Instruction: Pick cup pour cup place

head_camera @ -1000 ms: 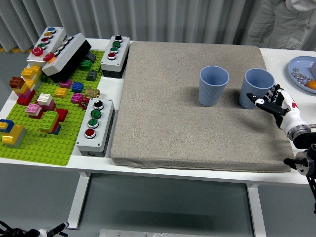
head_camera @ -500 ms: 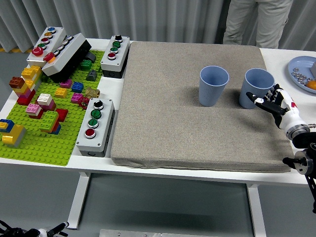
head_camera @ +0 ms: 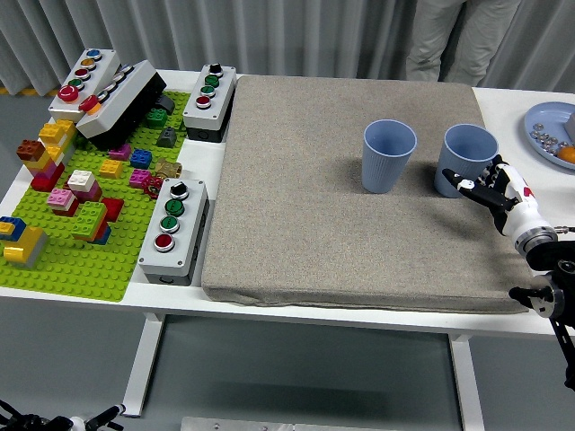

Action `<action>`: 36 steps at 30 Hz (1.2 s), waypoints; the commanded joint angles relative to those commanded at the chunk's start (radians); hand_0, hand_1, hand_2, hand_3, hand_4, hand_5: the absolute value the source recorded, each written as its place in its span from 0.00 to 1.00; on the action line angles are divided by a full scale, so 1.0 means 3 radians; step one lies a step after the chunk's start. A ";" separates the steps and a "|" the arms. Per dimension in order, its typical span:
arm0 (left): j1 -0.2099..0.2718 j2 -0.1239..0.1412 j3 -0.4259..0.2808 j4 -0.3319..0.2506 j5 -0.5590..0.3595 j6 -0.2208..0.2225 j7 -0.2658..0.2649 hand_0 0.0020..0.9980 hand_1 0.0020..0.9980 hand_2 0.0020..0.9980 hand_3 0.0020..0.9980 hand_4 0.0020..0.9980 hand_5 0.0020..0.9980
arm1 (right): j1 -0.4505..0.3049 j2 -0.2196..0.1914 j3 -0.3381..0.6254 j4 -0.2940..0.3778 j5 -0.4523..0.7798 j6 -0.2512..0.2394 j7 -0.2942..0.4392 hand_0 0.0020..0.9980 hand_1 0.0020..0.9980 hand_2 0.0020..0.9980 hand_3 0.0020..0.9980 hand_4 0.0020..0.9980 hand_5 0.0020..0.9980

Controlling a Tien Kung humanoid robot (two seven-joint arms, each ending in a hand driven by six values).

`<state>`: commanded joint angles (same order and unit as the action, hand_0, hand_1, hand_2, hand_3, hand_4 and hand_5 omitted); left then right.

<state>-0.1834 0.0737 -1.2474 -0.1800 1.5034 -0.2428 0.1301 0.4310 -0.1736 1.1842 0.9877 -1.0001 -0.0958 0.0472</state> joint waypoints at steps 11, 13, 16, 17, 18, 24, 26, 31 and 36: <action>-0.0020 0.0004 0.0007 0.0000 0.0001 0.0001 -0.0002 0.85 0.87 0.88 0.77 0.60 1.00 | 0.0040 0.0014 -0.0004 -0.0049 0.0016 -0.0003 0.0005 1.00 0.95 1.00 0.98 0.85 0.37; -0.0028 0.0005 0.0008 0.0000 0.0002 0.0001 -0.0003 0.85 0.87 0.88 0.77 0.60 1.00 | 0.0047 0.0015 0.0006 -0.0063 0.0019 -0.0003 0.0009 1.00 0.95 1.00 0.97 0.85 0.38; -0.0034 0.0006 0.0011 0.0000 0.0002 0.0001 -0.0005 0.85 0.87 0.88 0.77 0.60 1.00 | 0.0053 0.0016 0.0012 -0.0076 0.0023 -0.0004 0.0011 1.00 0.95 1.00 0.97 0.85 0.38; -0.0036 0.0005 0.0010 0.0000 0.0004 0.0001 -0.0005 0.85 0.87 0.88 0.77 0.60 1.00 | 0.0056 0.0017 0.0015 -0.0084 0.0024 -0.0004 0.0013 1.00 0.95 1.00 0.97 0.85 0.38; -0.0038 0.0006 0.0014 0.0000 0.0003 0.0003 -0.0006 0.85 0.87 0.88 0.77 0.60 1.00 | 0.0061 0.0018 0.0017 -0.0091 0.0027 -0.0005 0.0014 1.00 0.95 1.00 0.97 0.85 0.38; -0.0045 0.0007 0.0021 0.0000 0.0000 0.0004 -0.0009 0.85 0.87 0.88 0.77 0.60 1.00 | 0.0075 0.0029 0.0013 -0.0115 0.0043 -0.0004 0.0020 1.00 0.94 1.00 0.96 0.85 0.38; -0.0048 0.0008 0.0023 0.0000 -0.0002 0.0005 -0.0009 0.85 0.87 0.88 0.77 0.60 1.00 | 0.0075 0.0033 0.0007 -0.0120 0.0055 -0.0004 0.0023 1.00 0.94 1.00 0.96 0.85 0.38; -0.0050 0.0008 0.0023 0.0000 -0.0001 0.0005 -0.0007 0.85 0.87 0.88 0.77 0.60 1.00 | 0.0079 0.0035 -0.0002 -0.0132 0.0062 0.0030 0.0044 1.00 0.90 0.94 0.89 0.83 0.33; -0.0048 0.0008 0.0023 0.0000 -0.0002 0.0005 -0.0005 0.85 0.87 0.88 0.77 0.60 1.00 | 0.0078 0.0037 -0.0012 -0.0147 0.0089 0.0065 0.0057 0.86 0.73 0.62 0.70 0.73 0.12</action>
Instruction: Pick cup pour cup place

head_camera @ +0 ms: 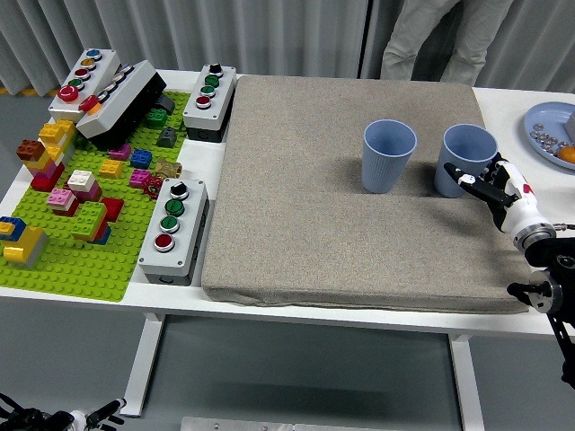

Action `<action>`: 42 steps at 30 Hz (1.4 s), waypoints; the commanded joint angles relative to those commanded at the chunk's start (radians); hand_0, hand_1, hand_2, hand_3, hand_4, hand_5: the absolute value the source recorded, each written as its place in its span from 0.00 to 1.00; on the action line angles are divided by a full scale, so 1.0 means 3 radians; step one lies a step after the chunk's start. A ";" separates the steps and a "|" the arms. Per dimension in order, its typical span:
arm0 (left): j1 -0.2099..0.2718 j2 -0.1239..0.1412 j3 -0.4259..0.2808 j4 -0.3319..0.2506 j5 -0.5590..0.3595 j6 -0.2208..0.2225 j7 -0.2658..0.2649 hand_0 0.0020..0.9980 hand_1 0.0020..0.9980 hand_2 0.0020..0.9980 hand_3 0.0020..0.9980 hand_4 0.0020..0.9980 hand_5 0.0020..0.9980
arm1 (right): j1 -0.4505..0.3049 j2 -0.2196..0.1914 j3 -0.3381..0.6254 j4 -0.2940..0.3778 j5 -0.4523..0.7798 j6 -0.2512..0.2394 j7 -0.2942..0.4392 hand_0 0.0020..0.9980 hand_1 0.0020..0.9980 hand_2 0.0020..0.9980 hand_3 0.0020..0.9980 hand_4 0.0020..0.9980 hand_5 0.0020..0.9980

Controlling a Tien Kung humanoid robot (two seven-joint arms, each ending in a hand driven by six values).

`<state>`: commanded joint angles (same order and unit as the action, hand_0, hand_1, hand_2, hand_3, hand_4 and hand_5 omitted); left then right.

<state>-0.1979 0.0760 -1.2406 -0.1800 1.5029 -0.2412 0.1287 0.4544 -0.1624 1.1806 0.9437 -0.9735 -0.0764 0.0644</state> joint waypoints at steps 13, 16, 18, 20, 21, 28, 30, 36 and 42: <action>0.0006 0.0000 -0.0007 0.0000 0.0004 -0.0001 0.0003 0.85 0.87 0.88 0.77 0.60 1.00 | -0.0007 0.0001 0.0012 0.0020 0.0010 -0.0021 0.0039 0.75 0.62 0.52 0.62 0.72 0.11; 0.0010 0.0000 -0.0008 0.0000 0.0001 -0.0001 0.0003 0.85 0.87 0.88 0.77 0.60 1.00 | -0.0012 -0.0015 0.0034 0.0062 -0.0021 -0.0024 0.0022 0.75 0.62 0.52 0.62 0.72 0.11; 0.0016 0.0001 -0.0010 0.0000 0.0001 -0.0001 0.0002 0.85 0.87 0.88 0.77 0.60 1.00 | -0.0008 -0.0036 0.0034 0.0109 -0.0049 -0.0032 0.0013 0.75 0.62 0.52 0.62 0.72 0.12; 0.0023 0.0004 -0.0011 0.0000 0.0002 -0.0001 0.0003 0.85 0.87 0.88 0.77 0.60 1.00 | 0.0001 -0.0059 0.0030 0.0160 -0.0078 -0.0043 0.0001 0.75 0.62 0.52 0.62 0.72 0.12; 0.0026 0.0005 -0.0013 0.0000 0.0003 -0.0001 0.0004 0.85 0.87 0.88 0.77 0.60 1.00 | 0.0003 -0.0063 0.0030 0.0173 -0.0086 -0.0047 -0.0002 0.75 0.62 0.52 0.62 0.72 0.12; 0.0035 0.0006 -0.0015 0.0000 0.0006 -0.0004 0.0008 0.85 0.87 0.88 0.77 0.60 1.00 | 0.0002 -0.0067 0.0001 0.0234 -0.0155 -0.0076 -0.0012 0.75 0.62 0.52 0.62 0.72 0.12; 0.0036 0.0007 -0.0015 0.0000 0.0004 -0.0004 0.0008 0.85 0.87 0.88 0.77 0.60 1.00 | 0.0007 -0.0074 -0.0004 0.0250 -0.0185 -0.0089 -0.0017 0.75 0.62 0.52 0.61 0.72 0.12; 0.0037 0.0007 -0.0019 0.0000 0.0008 -0.0006 0.0008 0.85 0.87 0.88 0.77 0.60 1.00 | 0.0023 -0.0092 -0.0017 0.0256 -0.0212 -0.0104 -0.0028 0.74 0.62 0.52 0.61 0.72 0.12; 0.0036 0.0006 -0.0027 0.0000 0.0011 -0.0006 0.0007 0.85 0.87 0.88 0.77 0.60 1.00 | 0.0031 -0.0093 -0.0019 0.0263 -0.0283 -0.0141 -0.0042 0.73 0.62 0.52 0.61 0.72 0.12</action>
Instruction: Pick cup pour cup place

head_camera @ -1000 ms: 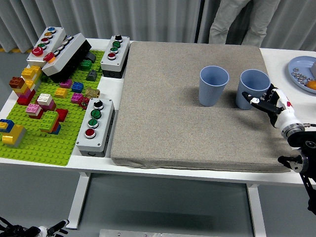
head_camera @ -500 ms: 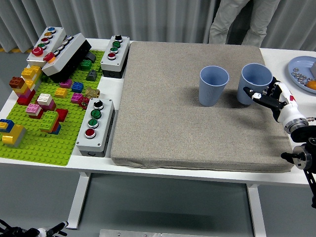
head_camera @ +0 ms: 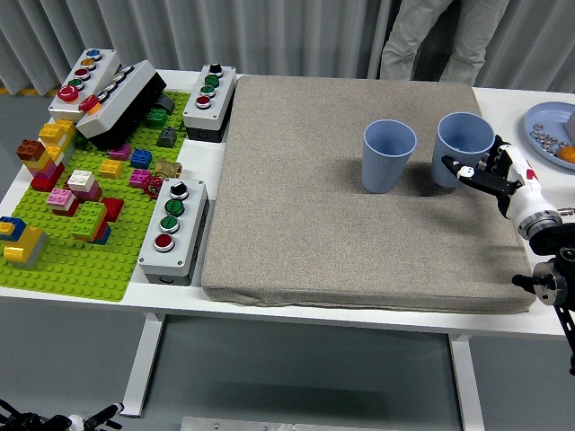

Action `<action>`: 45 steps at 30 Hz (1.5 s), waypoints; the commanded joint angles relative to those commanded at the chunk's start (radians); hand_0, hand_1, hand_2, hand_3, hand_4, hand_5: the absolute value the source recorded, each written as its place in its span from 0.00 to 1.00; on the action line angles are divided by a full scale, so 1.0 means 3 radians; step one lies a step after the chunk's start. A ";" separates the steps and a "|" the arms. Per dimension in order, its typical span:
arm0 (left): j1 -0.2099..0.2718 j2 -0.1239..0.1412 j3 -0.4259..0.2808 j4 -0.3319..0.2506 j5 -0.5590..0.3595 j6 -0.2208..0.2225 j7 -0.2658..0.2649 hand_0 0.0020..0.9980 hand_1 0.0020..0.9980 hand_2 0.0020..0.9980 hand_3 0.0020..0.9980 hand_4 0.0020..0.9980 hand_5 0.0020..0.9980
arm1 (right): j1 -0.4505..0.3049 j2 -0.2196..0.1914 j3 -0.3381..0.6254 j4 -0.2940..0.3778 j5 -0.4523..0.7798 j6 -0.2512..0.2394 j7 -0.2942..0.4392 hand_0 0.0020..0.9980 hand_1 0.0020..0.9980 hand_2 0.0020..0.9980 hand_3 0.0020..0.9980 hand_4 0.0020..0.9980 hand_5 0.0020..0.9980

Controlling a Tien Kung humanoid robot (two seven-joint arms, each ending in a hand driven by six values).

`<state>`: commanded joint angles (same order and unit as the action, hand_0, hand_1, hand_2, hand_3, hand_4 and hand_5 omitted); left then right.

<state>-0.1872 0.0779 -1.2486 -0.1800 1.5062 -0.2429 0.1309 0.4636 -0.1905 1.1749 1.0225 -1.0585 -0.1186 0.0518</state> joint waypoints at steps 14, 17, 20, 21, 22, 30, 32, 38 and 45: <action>-0.0016 0.0001 -0.0017 0.0000 0.0011 -0.0001 0.0000 0.85 0.87 0.88 0.77 0.60 1.00 | 0.0057 -0.0068 -0.0031 0.0176 -0.0464 -0.0206 -0.0073 0.72 0.61 0.51 0.61 0.72 0.12; -0.0014 0.0002 -0.0020 0.0000 0.0014 -0.0002 0.0002 0.85 0.87 0.88 0.77 0.60 1.00 | 0.0067 -0.0068 -0.0073 0.0252 -0.0647 -0.0252 -0.0110 0.72 0.61 0.51 0.61 0.72 0.12; -0.0015 0.0001 -0.0024 0.0000 0.0016 -0.0002 0.0004 0.85 0.87 0.88 0.77 0.60 1.00 | 0.0089 -0.0057 -0.0121 0.0299 -0.0802 -0.0293 -0.0134 0.71 0.61 0.51 0.61 0.72 0.12; -0.0016 0.0001 -0.0025 0.0000 0.0017 -0.0002 0.0004 0.85 0.87 0.88 0.77 0.60 1.00 | 0.0095 -0.0055 -0.0130 0.0306 -0.0834 -0.0300 -0.0138 0.71 0.61 0.51 0.61 0.72 0.12; -0.0016 0.0001 -0.0025 0.0000 0.0018 -0.0003 0.0004 0.85 0.87 0.88 0.77 0.60 1.00 | 0.0105 -0.0054 -0.0141 0.0316 -0.0885 -0.0314 -0.0145 0.71 0.61 0.51 0.61 0.72 0.12; -0.0015 0.0002 -0.0032 0.0000 0.0023 -0.0005 0.0006 0.85 0.87 0.88 0.77 0.60 1.00 | 0.0184 -0.0068 -0.0200 0.0361 -0.1226 -0.0390 -0.0194 0.71 0.61 0.51 0.60 0.72 0.12; -0.0014 0.0002 -0.0032 0.0000 0.0023 -0.0005 0.0006 0.85 0.87 0.88 0.77 0.60 1.00 | 0.0204 -0.0071 -0.0205 0.0362 -0.1311 -0.0404 -0.0207 0.71 0.61 0.51 0.60 0.72 0.12; -0.0012 0.0004 -0.0029 0.0000 0.0021 -0.0007 0.0005 0.85 0.87 0.88 0.77 0.60 1.00 | 0.0244 -0.0095 -0.0244 0.0396 -0.1669 -0.0456 -0.0251 0.71 0.61 0.51 0.60 0.72 0.12; -0.0008 0.0006 -0.0028 0.0000 0.0025 -0.0009 0.0006 0.85 0.87 0.88 0.77 0.60 1.00 | 0.0233 -0.0074 -0.0311 0.0444 -0.2045 -0.0493 -0.0310 0.71 0.61 0.51 0.60 0.72 0.12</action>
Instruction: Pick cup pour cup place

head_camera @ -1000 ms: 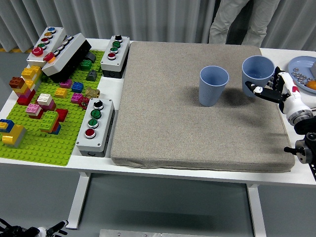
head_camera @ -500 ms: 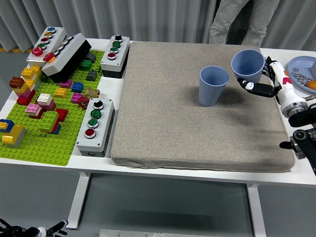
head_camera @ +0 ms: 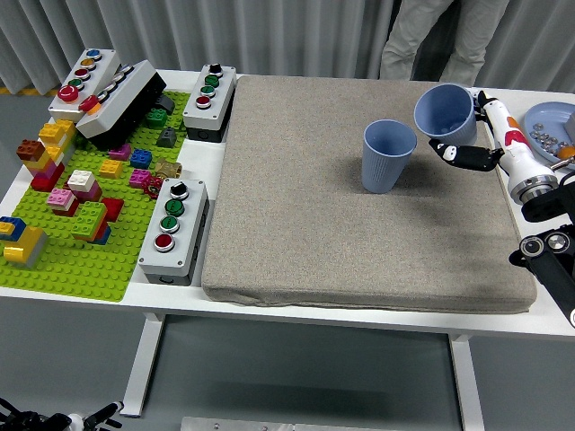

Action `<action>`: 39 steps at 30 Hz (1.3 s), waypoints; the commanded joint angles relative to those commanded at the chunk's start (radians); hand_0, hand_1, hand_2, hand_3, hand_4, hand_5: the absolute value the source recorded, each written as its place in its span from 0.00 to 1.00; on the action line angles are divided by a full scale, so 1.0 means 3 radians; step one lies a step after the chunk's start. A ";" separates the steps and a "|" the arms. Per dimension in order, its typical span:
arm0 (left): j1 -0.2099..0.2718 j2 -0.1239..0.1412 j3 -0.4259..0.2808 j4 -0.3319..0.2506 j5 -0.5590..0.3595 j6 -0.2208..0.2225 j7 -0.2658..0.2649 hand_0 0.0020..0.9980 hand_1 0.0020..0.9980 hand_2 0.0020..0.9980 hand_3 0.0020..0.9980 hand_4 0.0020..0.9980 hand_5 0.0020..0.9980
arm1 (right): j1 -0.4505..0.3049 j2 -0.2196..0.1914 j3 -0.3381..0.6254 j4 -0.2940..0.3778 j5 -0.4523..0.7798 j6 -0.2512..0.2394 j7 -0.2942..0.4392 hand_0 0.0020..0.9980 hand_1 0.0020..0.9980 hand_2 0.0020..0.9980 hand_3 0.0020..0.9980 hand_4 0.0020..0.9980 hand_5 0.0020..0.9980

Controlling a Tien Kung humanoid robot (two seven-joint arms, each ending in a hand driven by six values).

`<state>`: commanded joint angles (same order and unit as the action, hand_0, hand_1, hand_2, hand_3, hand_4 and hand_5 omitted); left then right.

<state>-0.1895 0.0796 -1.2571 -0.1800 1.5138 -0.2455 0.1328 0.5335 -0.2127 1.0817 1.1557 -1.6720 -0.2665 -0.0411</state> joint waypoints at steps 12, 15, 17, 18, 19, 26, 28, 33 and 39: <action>0.0006 0.0001 0.0004 0.0000 -0.0007 0.0002 -0.0001 0.85 0.87 0.88 0.77 0.60 1.00 | 0.0006 0.0020 -0.0049 0.0005 -0.0224 -0.0054 -0.0021 0.71 0.61 0.51 0.60 0.71 0.12; 0.0002 0.0001 0.0001 0.0000 -0.0005 0.0003 -0.0002 0.85 0.87 0.88 0.77 0.60 1.00 | 0.0009 0.0018 -0.0033 0.0002 -0.0263 -0.0072 -0.0026 0.71 0.61 0.51 0.60 0.71 0.12; 0.0000 0.0001 0.0000 0.0000 -0.0003 0.0002 -0.0001 0.85 0.87 0.88 0.77 0.60 1.00 | 0.0011 0.0015 -0.0026 0.0003 -0.0299 -0.0081 -0.0030 0.71 0.61 0.51 0.60 0.71 0.12; -0.0001 0.0001 0.0000 0.0000 -0.0003 0.0001 -0.0001 0.85 0.87 0.88 0.77 0.60 1.00 | 0.0013 0.0011 -0.0020 0.0006 -0.0346 -0.0086 -0.0034 0.71 0.61 0.51 0.60 0.71 0.12; -0.0002 0.0001 -0.0002 0.0000 0.0000 0.0001 -0.0001 0.85 0.87 0.88 0.77 0.60 1.00 | 0.0014 0.0009 -0.0016 0.0011 -0.0409 -0.0089 -0.0039 0.71 0.61 0.51 0.60 0.71 0.12; -0.0004 0.0002 -0.0006 0.0000 0.0003 0.0002 -0.0001 0.85 0.87 0.88 0.77 0.60 1.00 | 0.0024 0.0007 -0.0038 0.0026 -0.0676 -0.0107 -0.0072 0.71 0.61 0.50 0.59 0.71 0.11; -0.0005 0.0003 -0.0006 0.0000 0.0004 0.0002 -0.0002 0.85 0.87 0.88 0.77 0.60 1.00 | 0.0030 0.0004 -0.0057 0.0035 -0.0763 -0.0116 -0.0085 0.71 0.61 0.50 0.59 0.71 0.11; -0.0011 0.0004 -0.0007 0.0000 0.0004 0.0003 -0.0001 0.85 0.87 0.88 0.77 0.60 1.00 | 0.0048 0.0001 -0.0085 0.0041 -0.0851 -0.0118 -0.0103 0.70 0.60 0.50 0.59 0.71 0.11; -0.0012 0.0005 -0.0012 0.0000 0.0009 0.0002 0.0000 0.85 0.87 0.88 0.77 0.60 1.00 | 0.0060 -0.0006 -0.0081 0.0046 -0.0856 -0.0113 -0.0113 0.66 0.60 0.50 0.59 0.71 0.11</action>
<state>-0.1933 0.0813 -1.2608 -0.1800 1.5165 -0.2449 0.1328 0.5516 -0.2146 1.0573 1.1695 -1.9287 -0.3004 -0.0750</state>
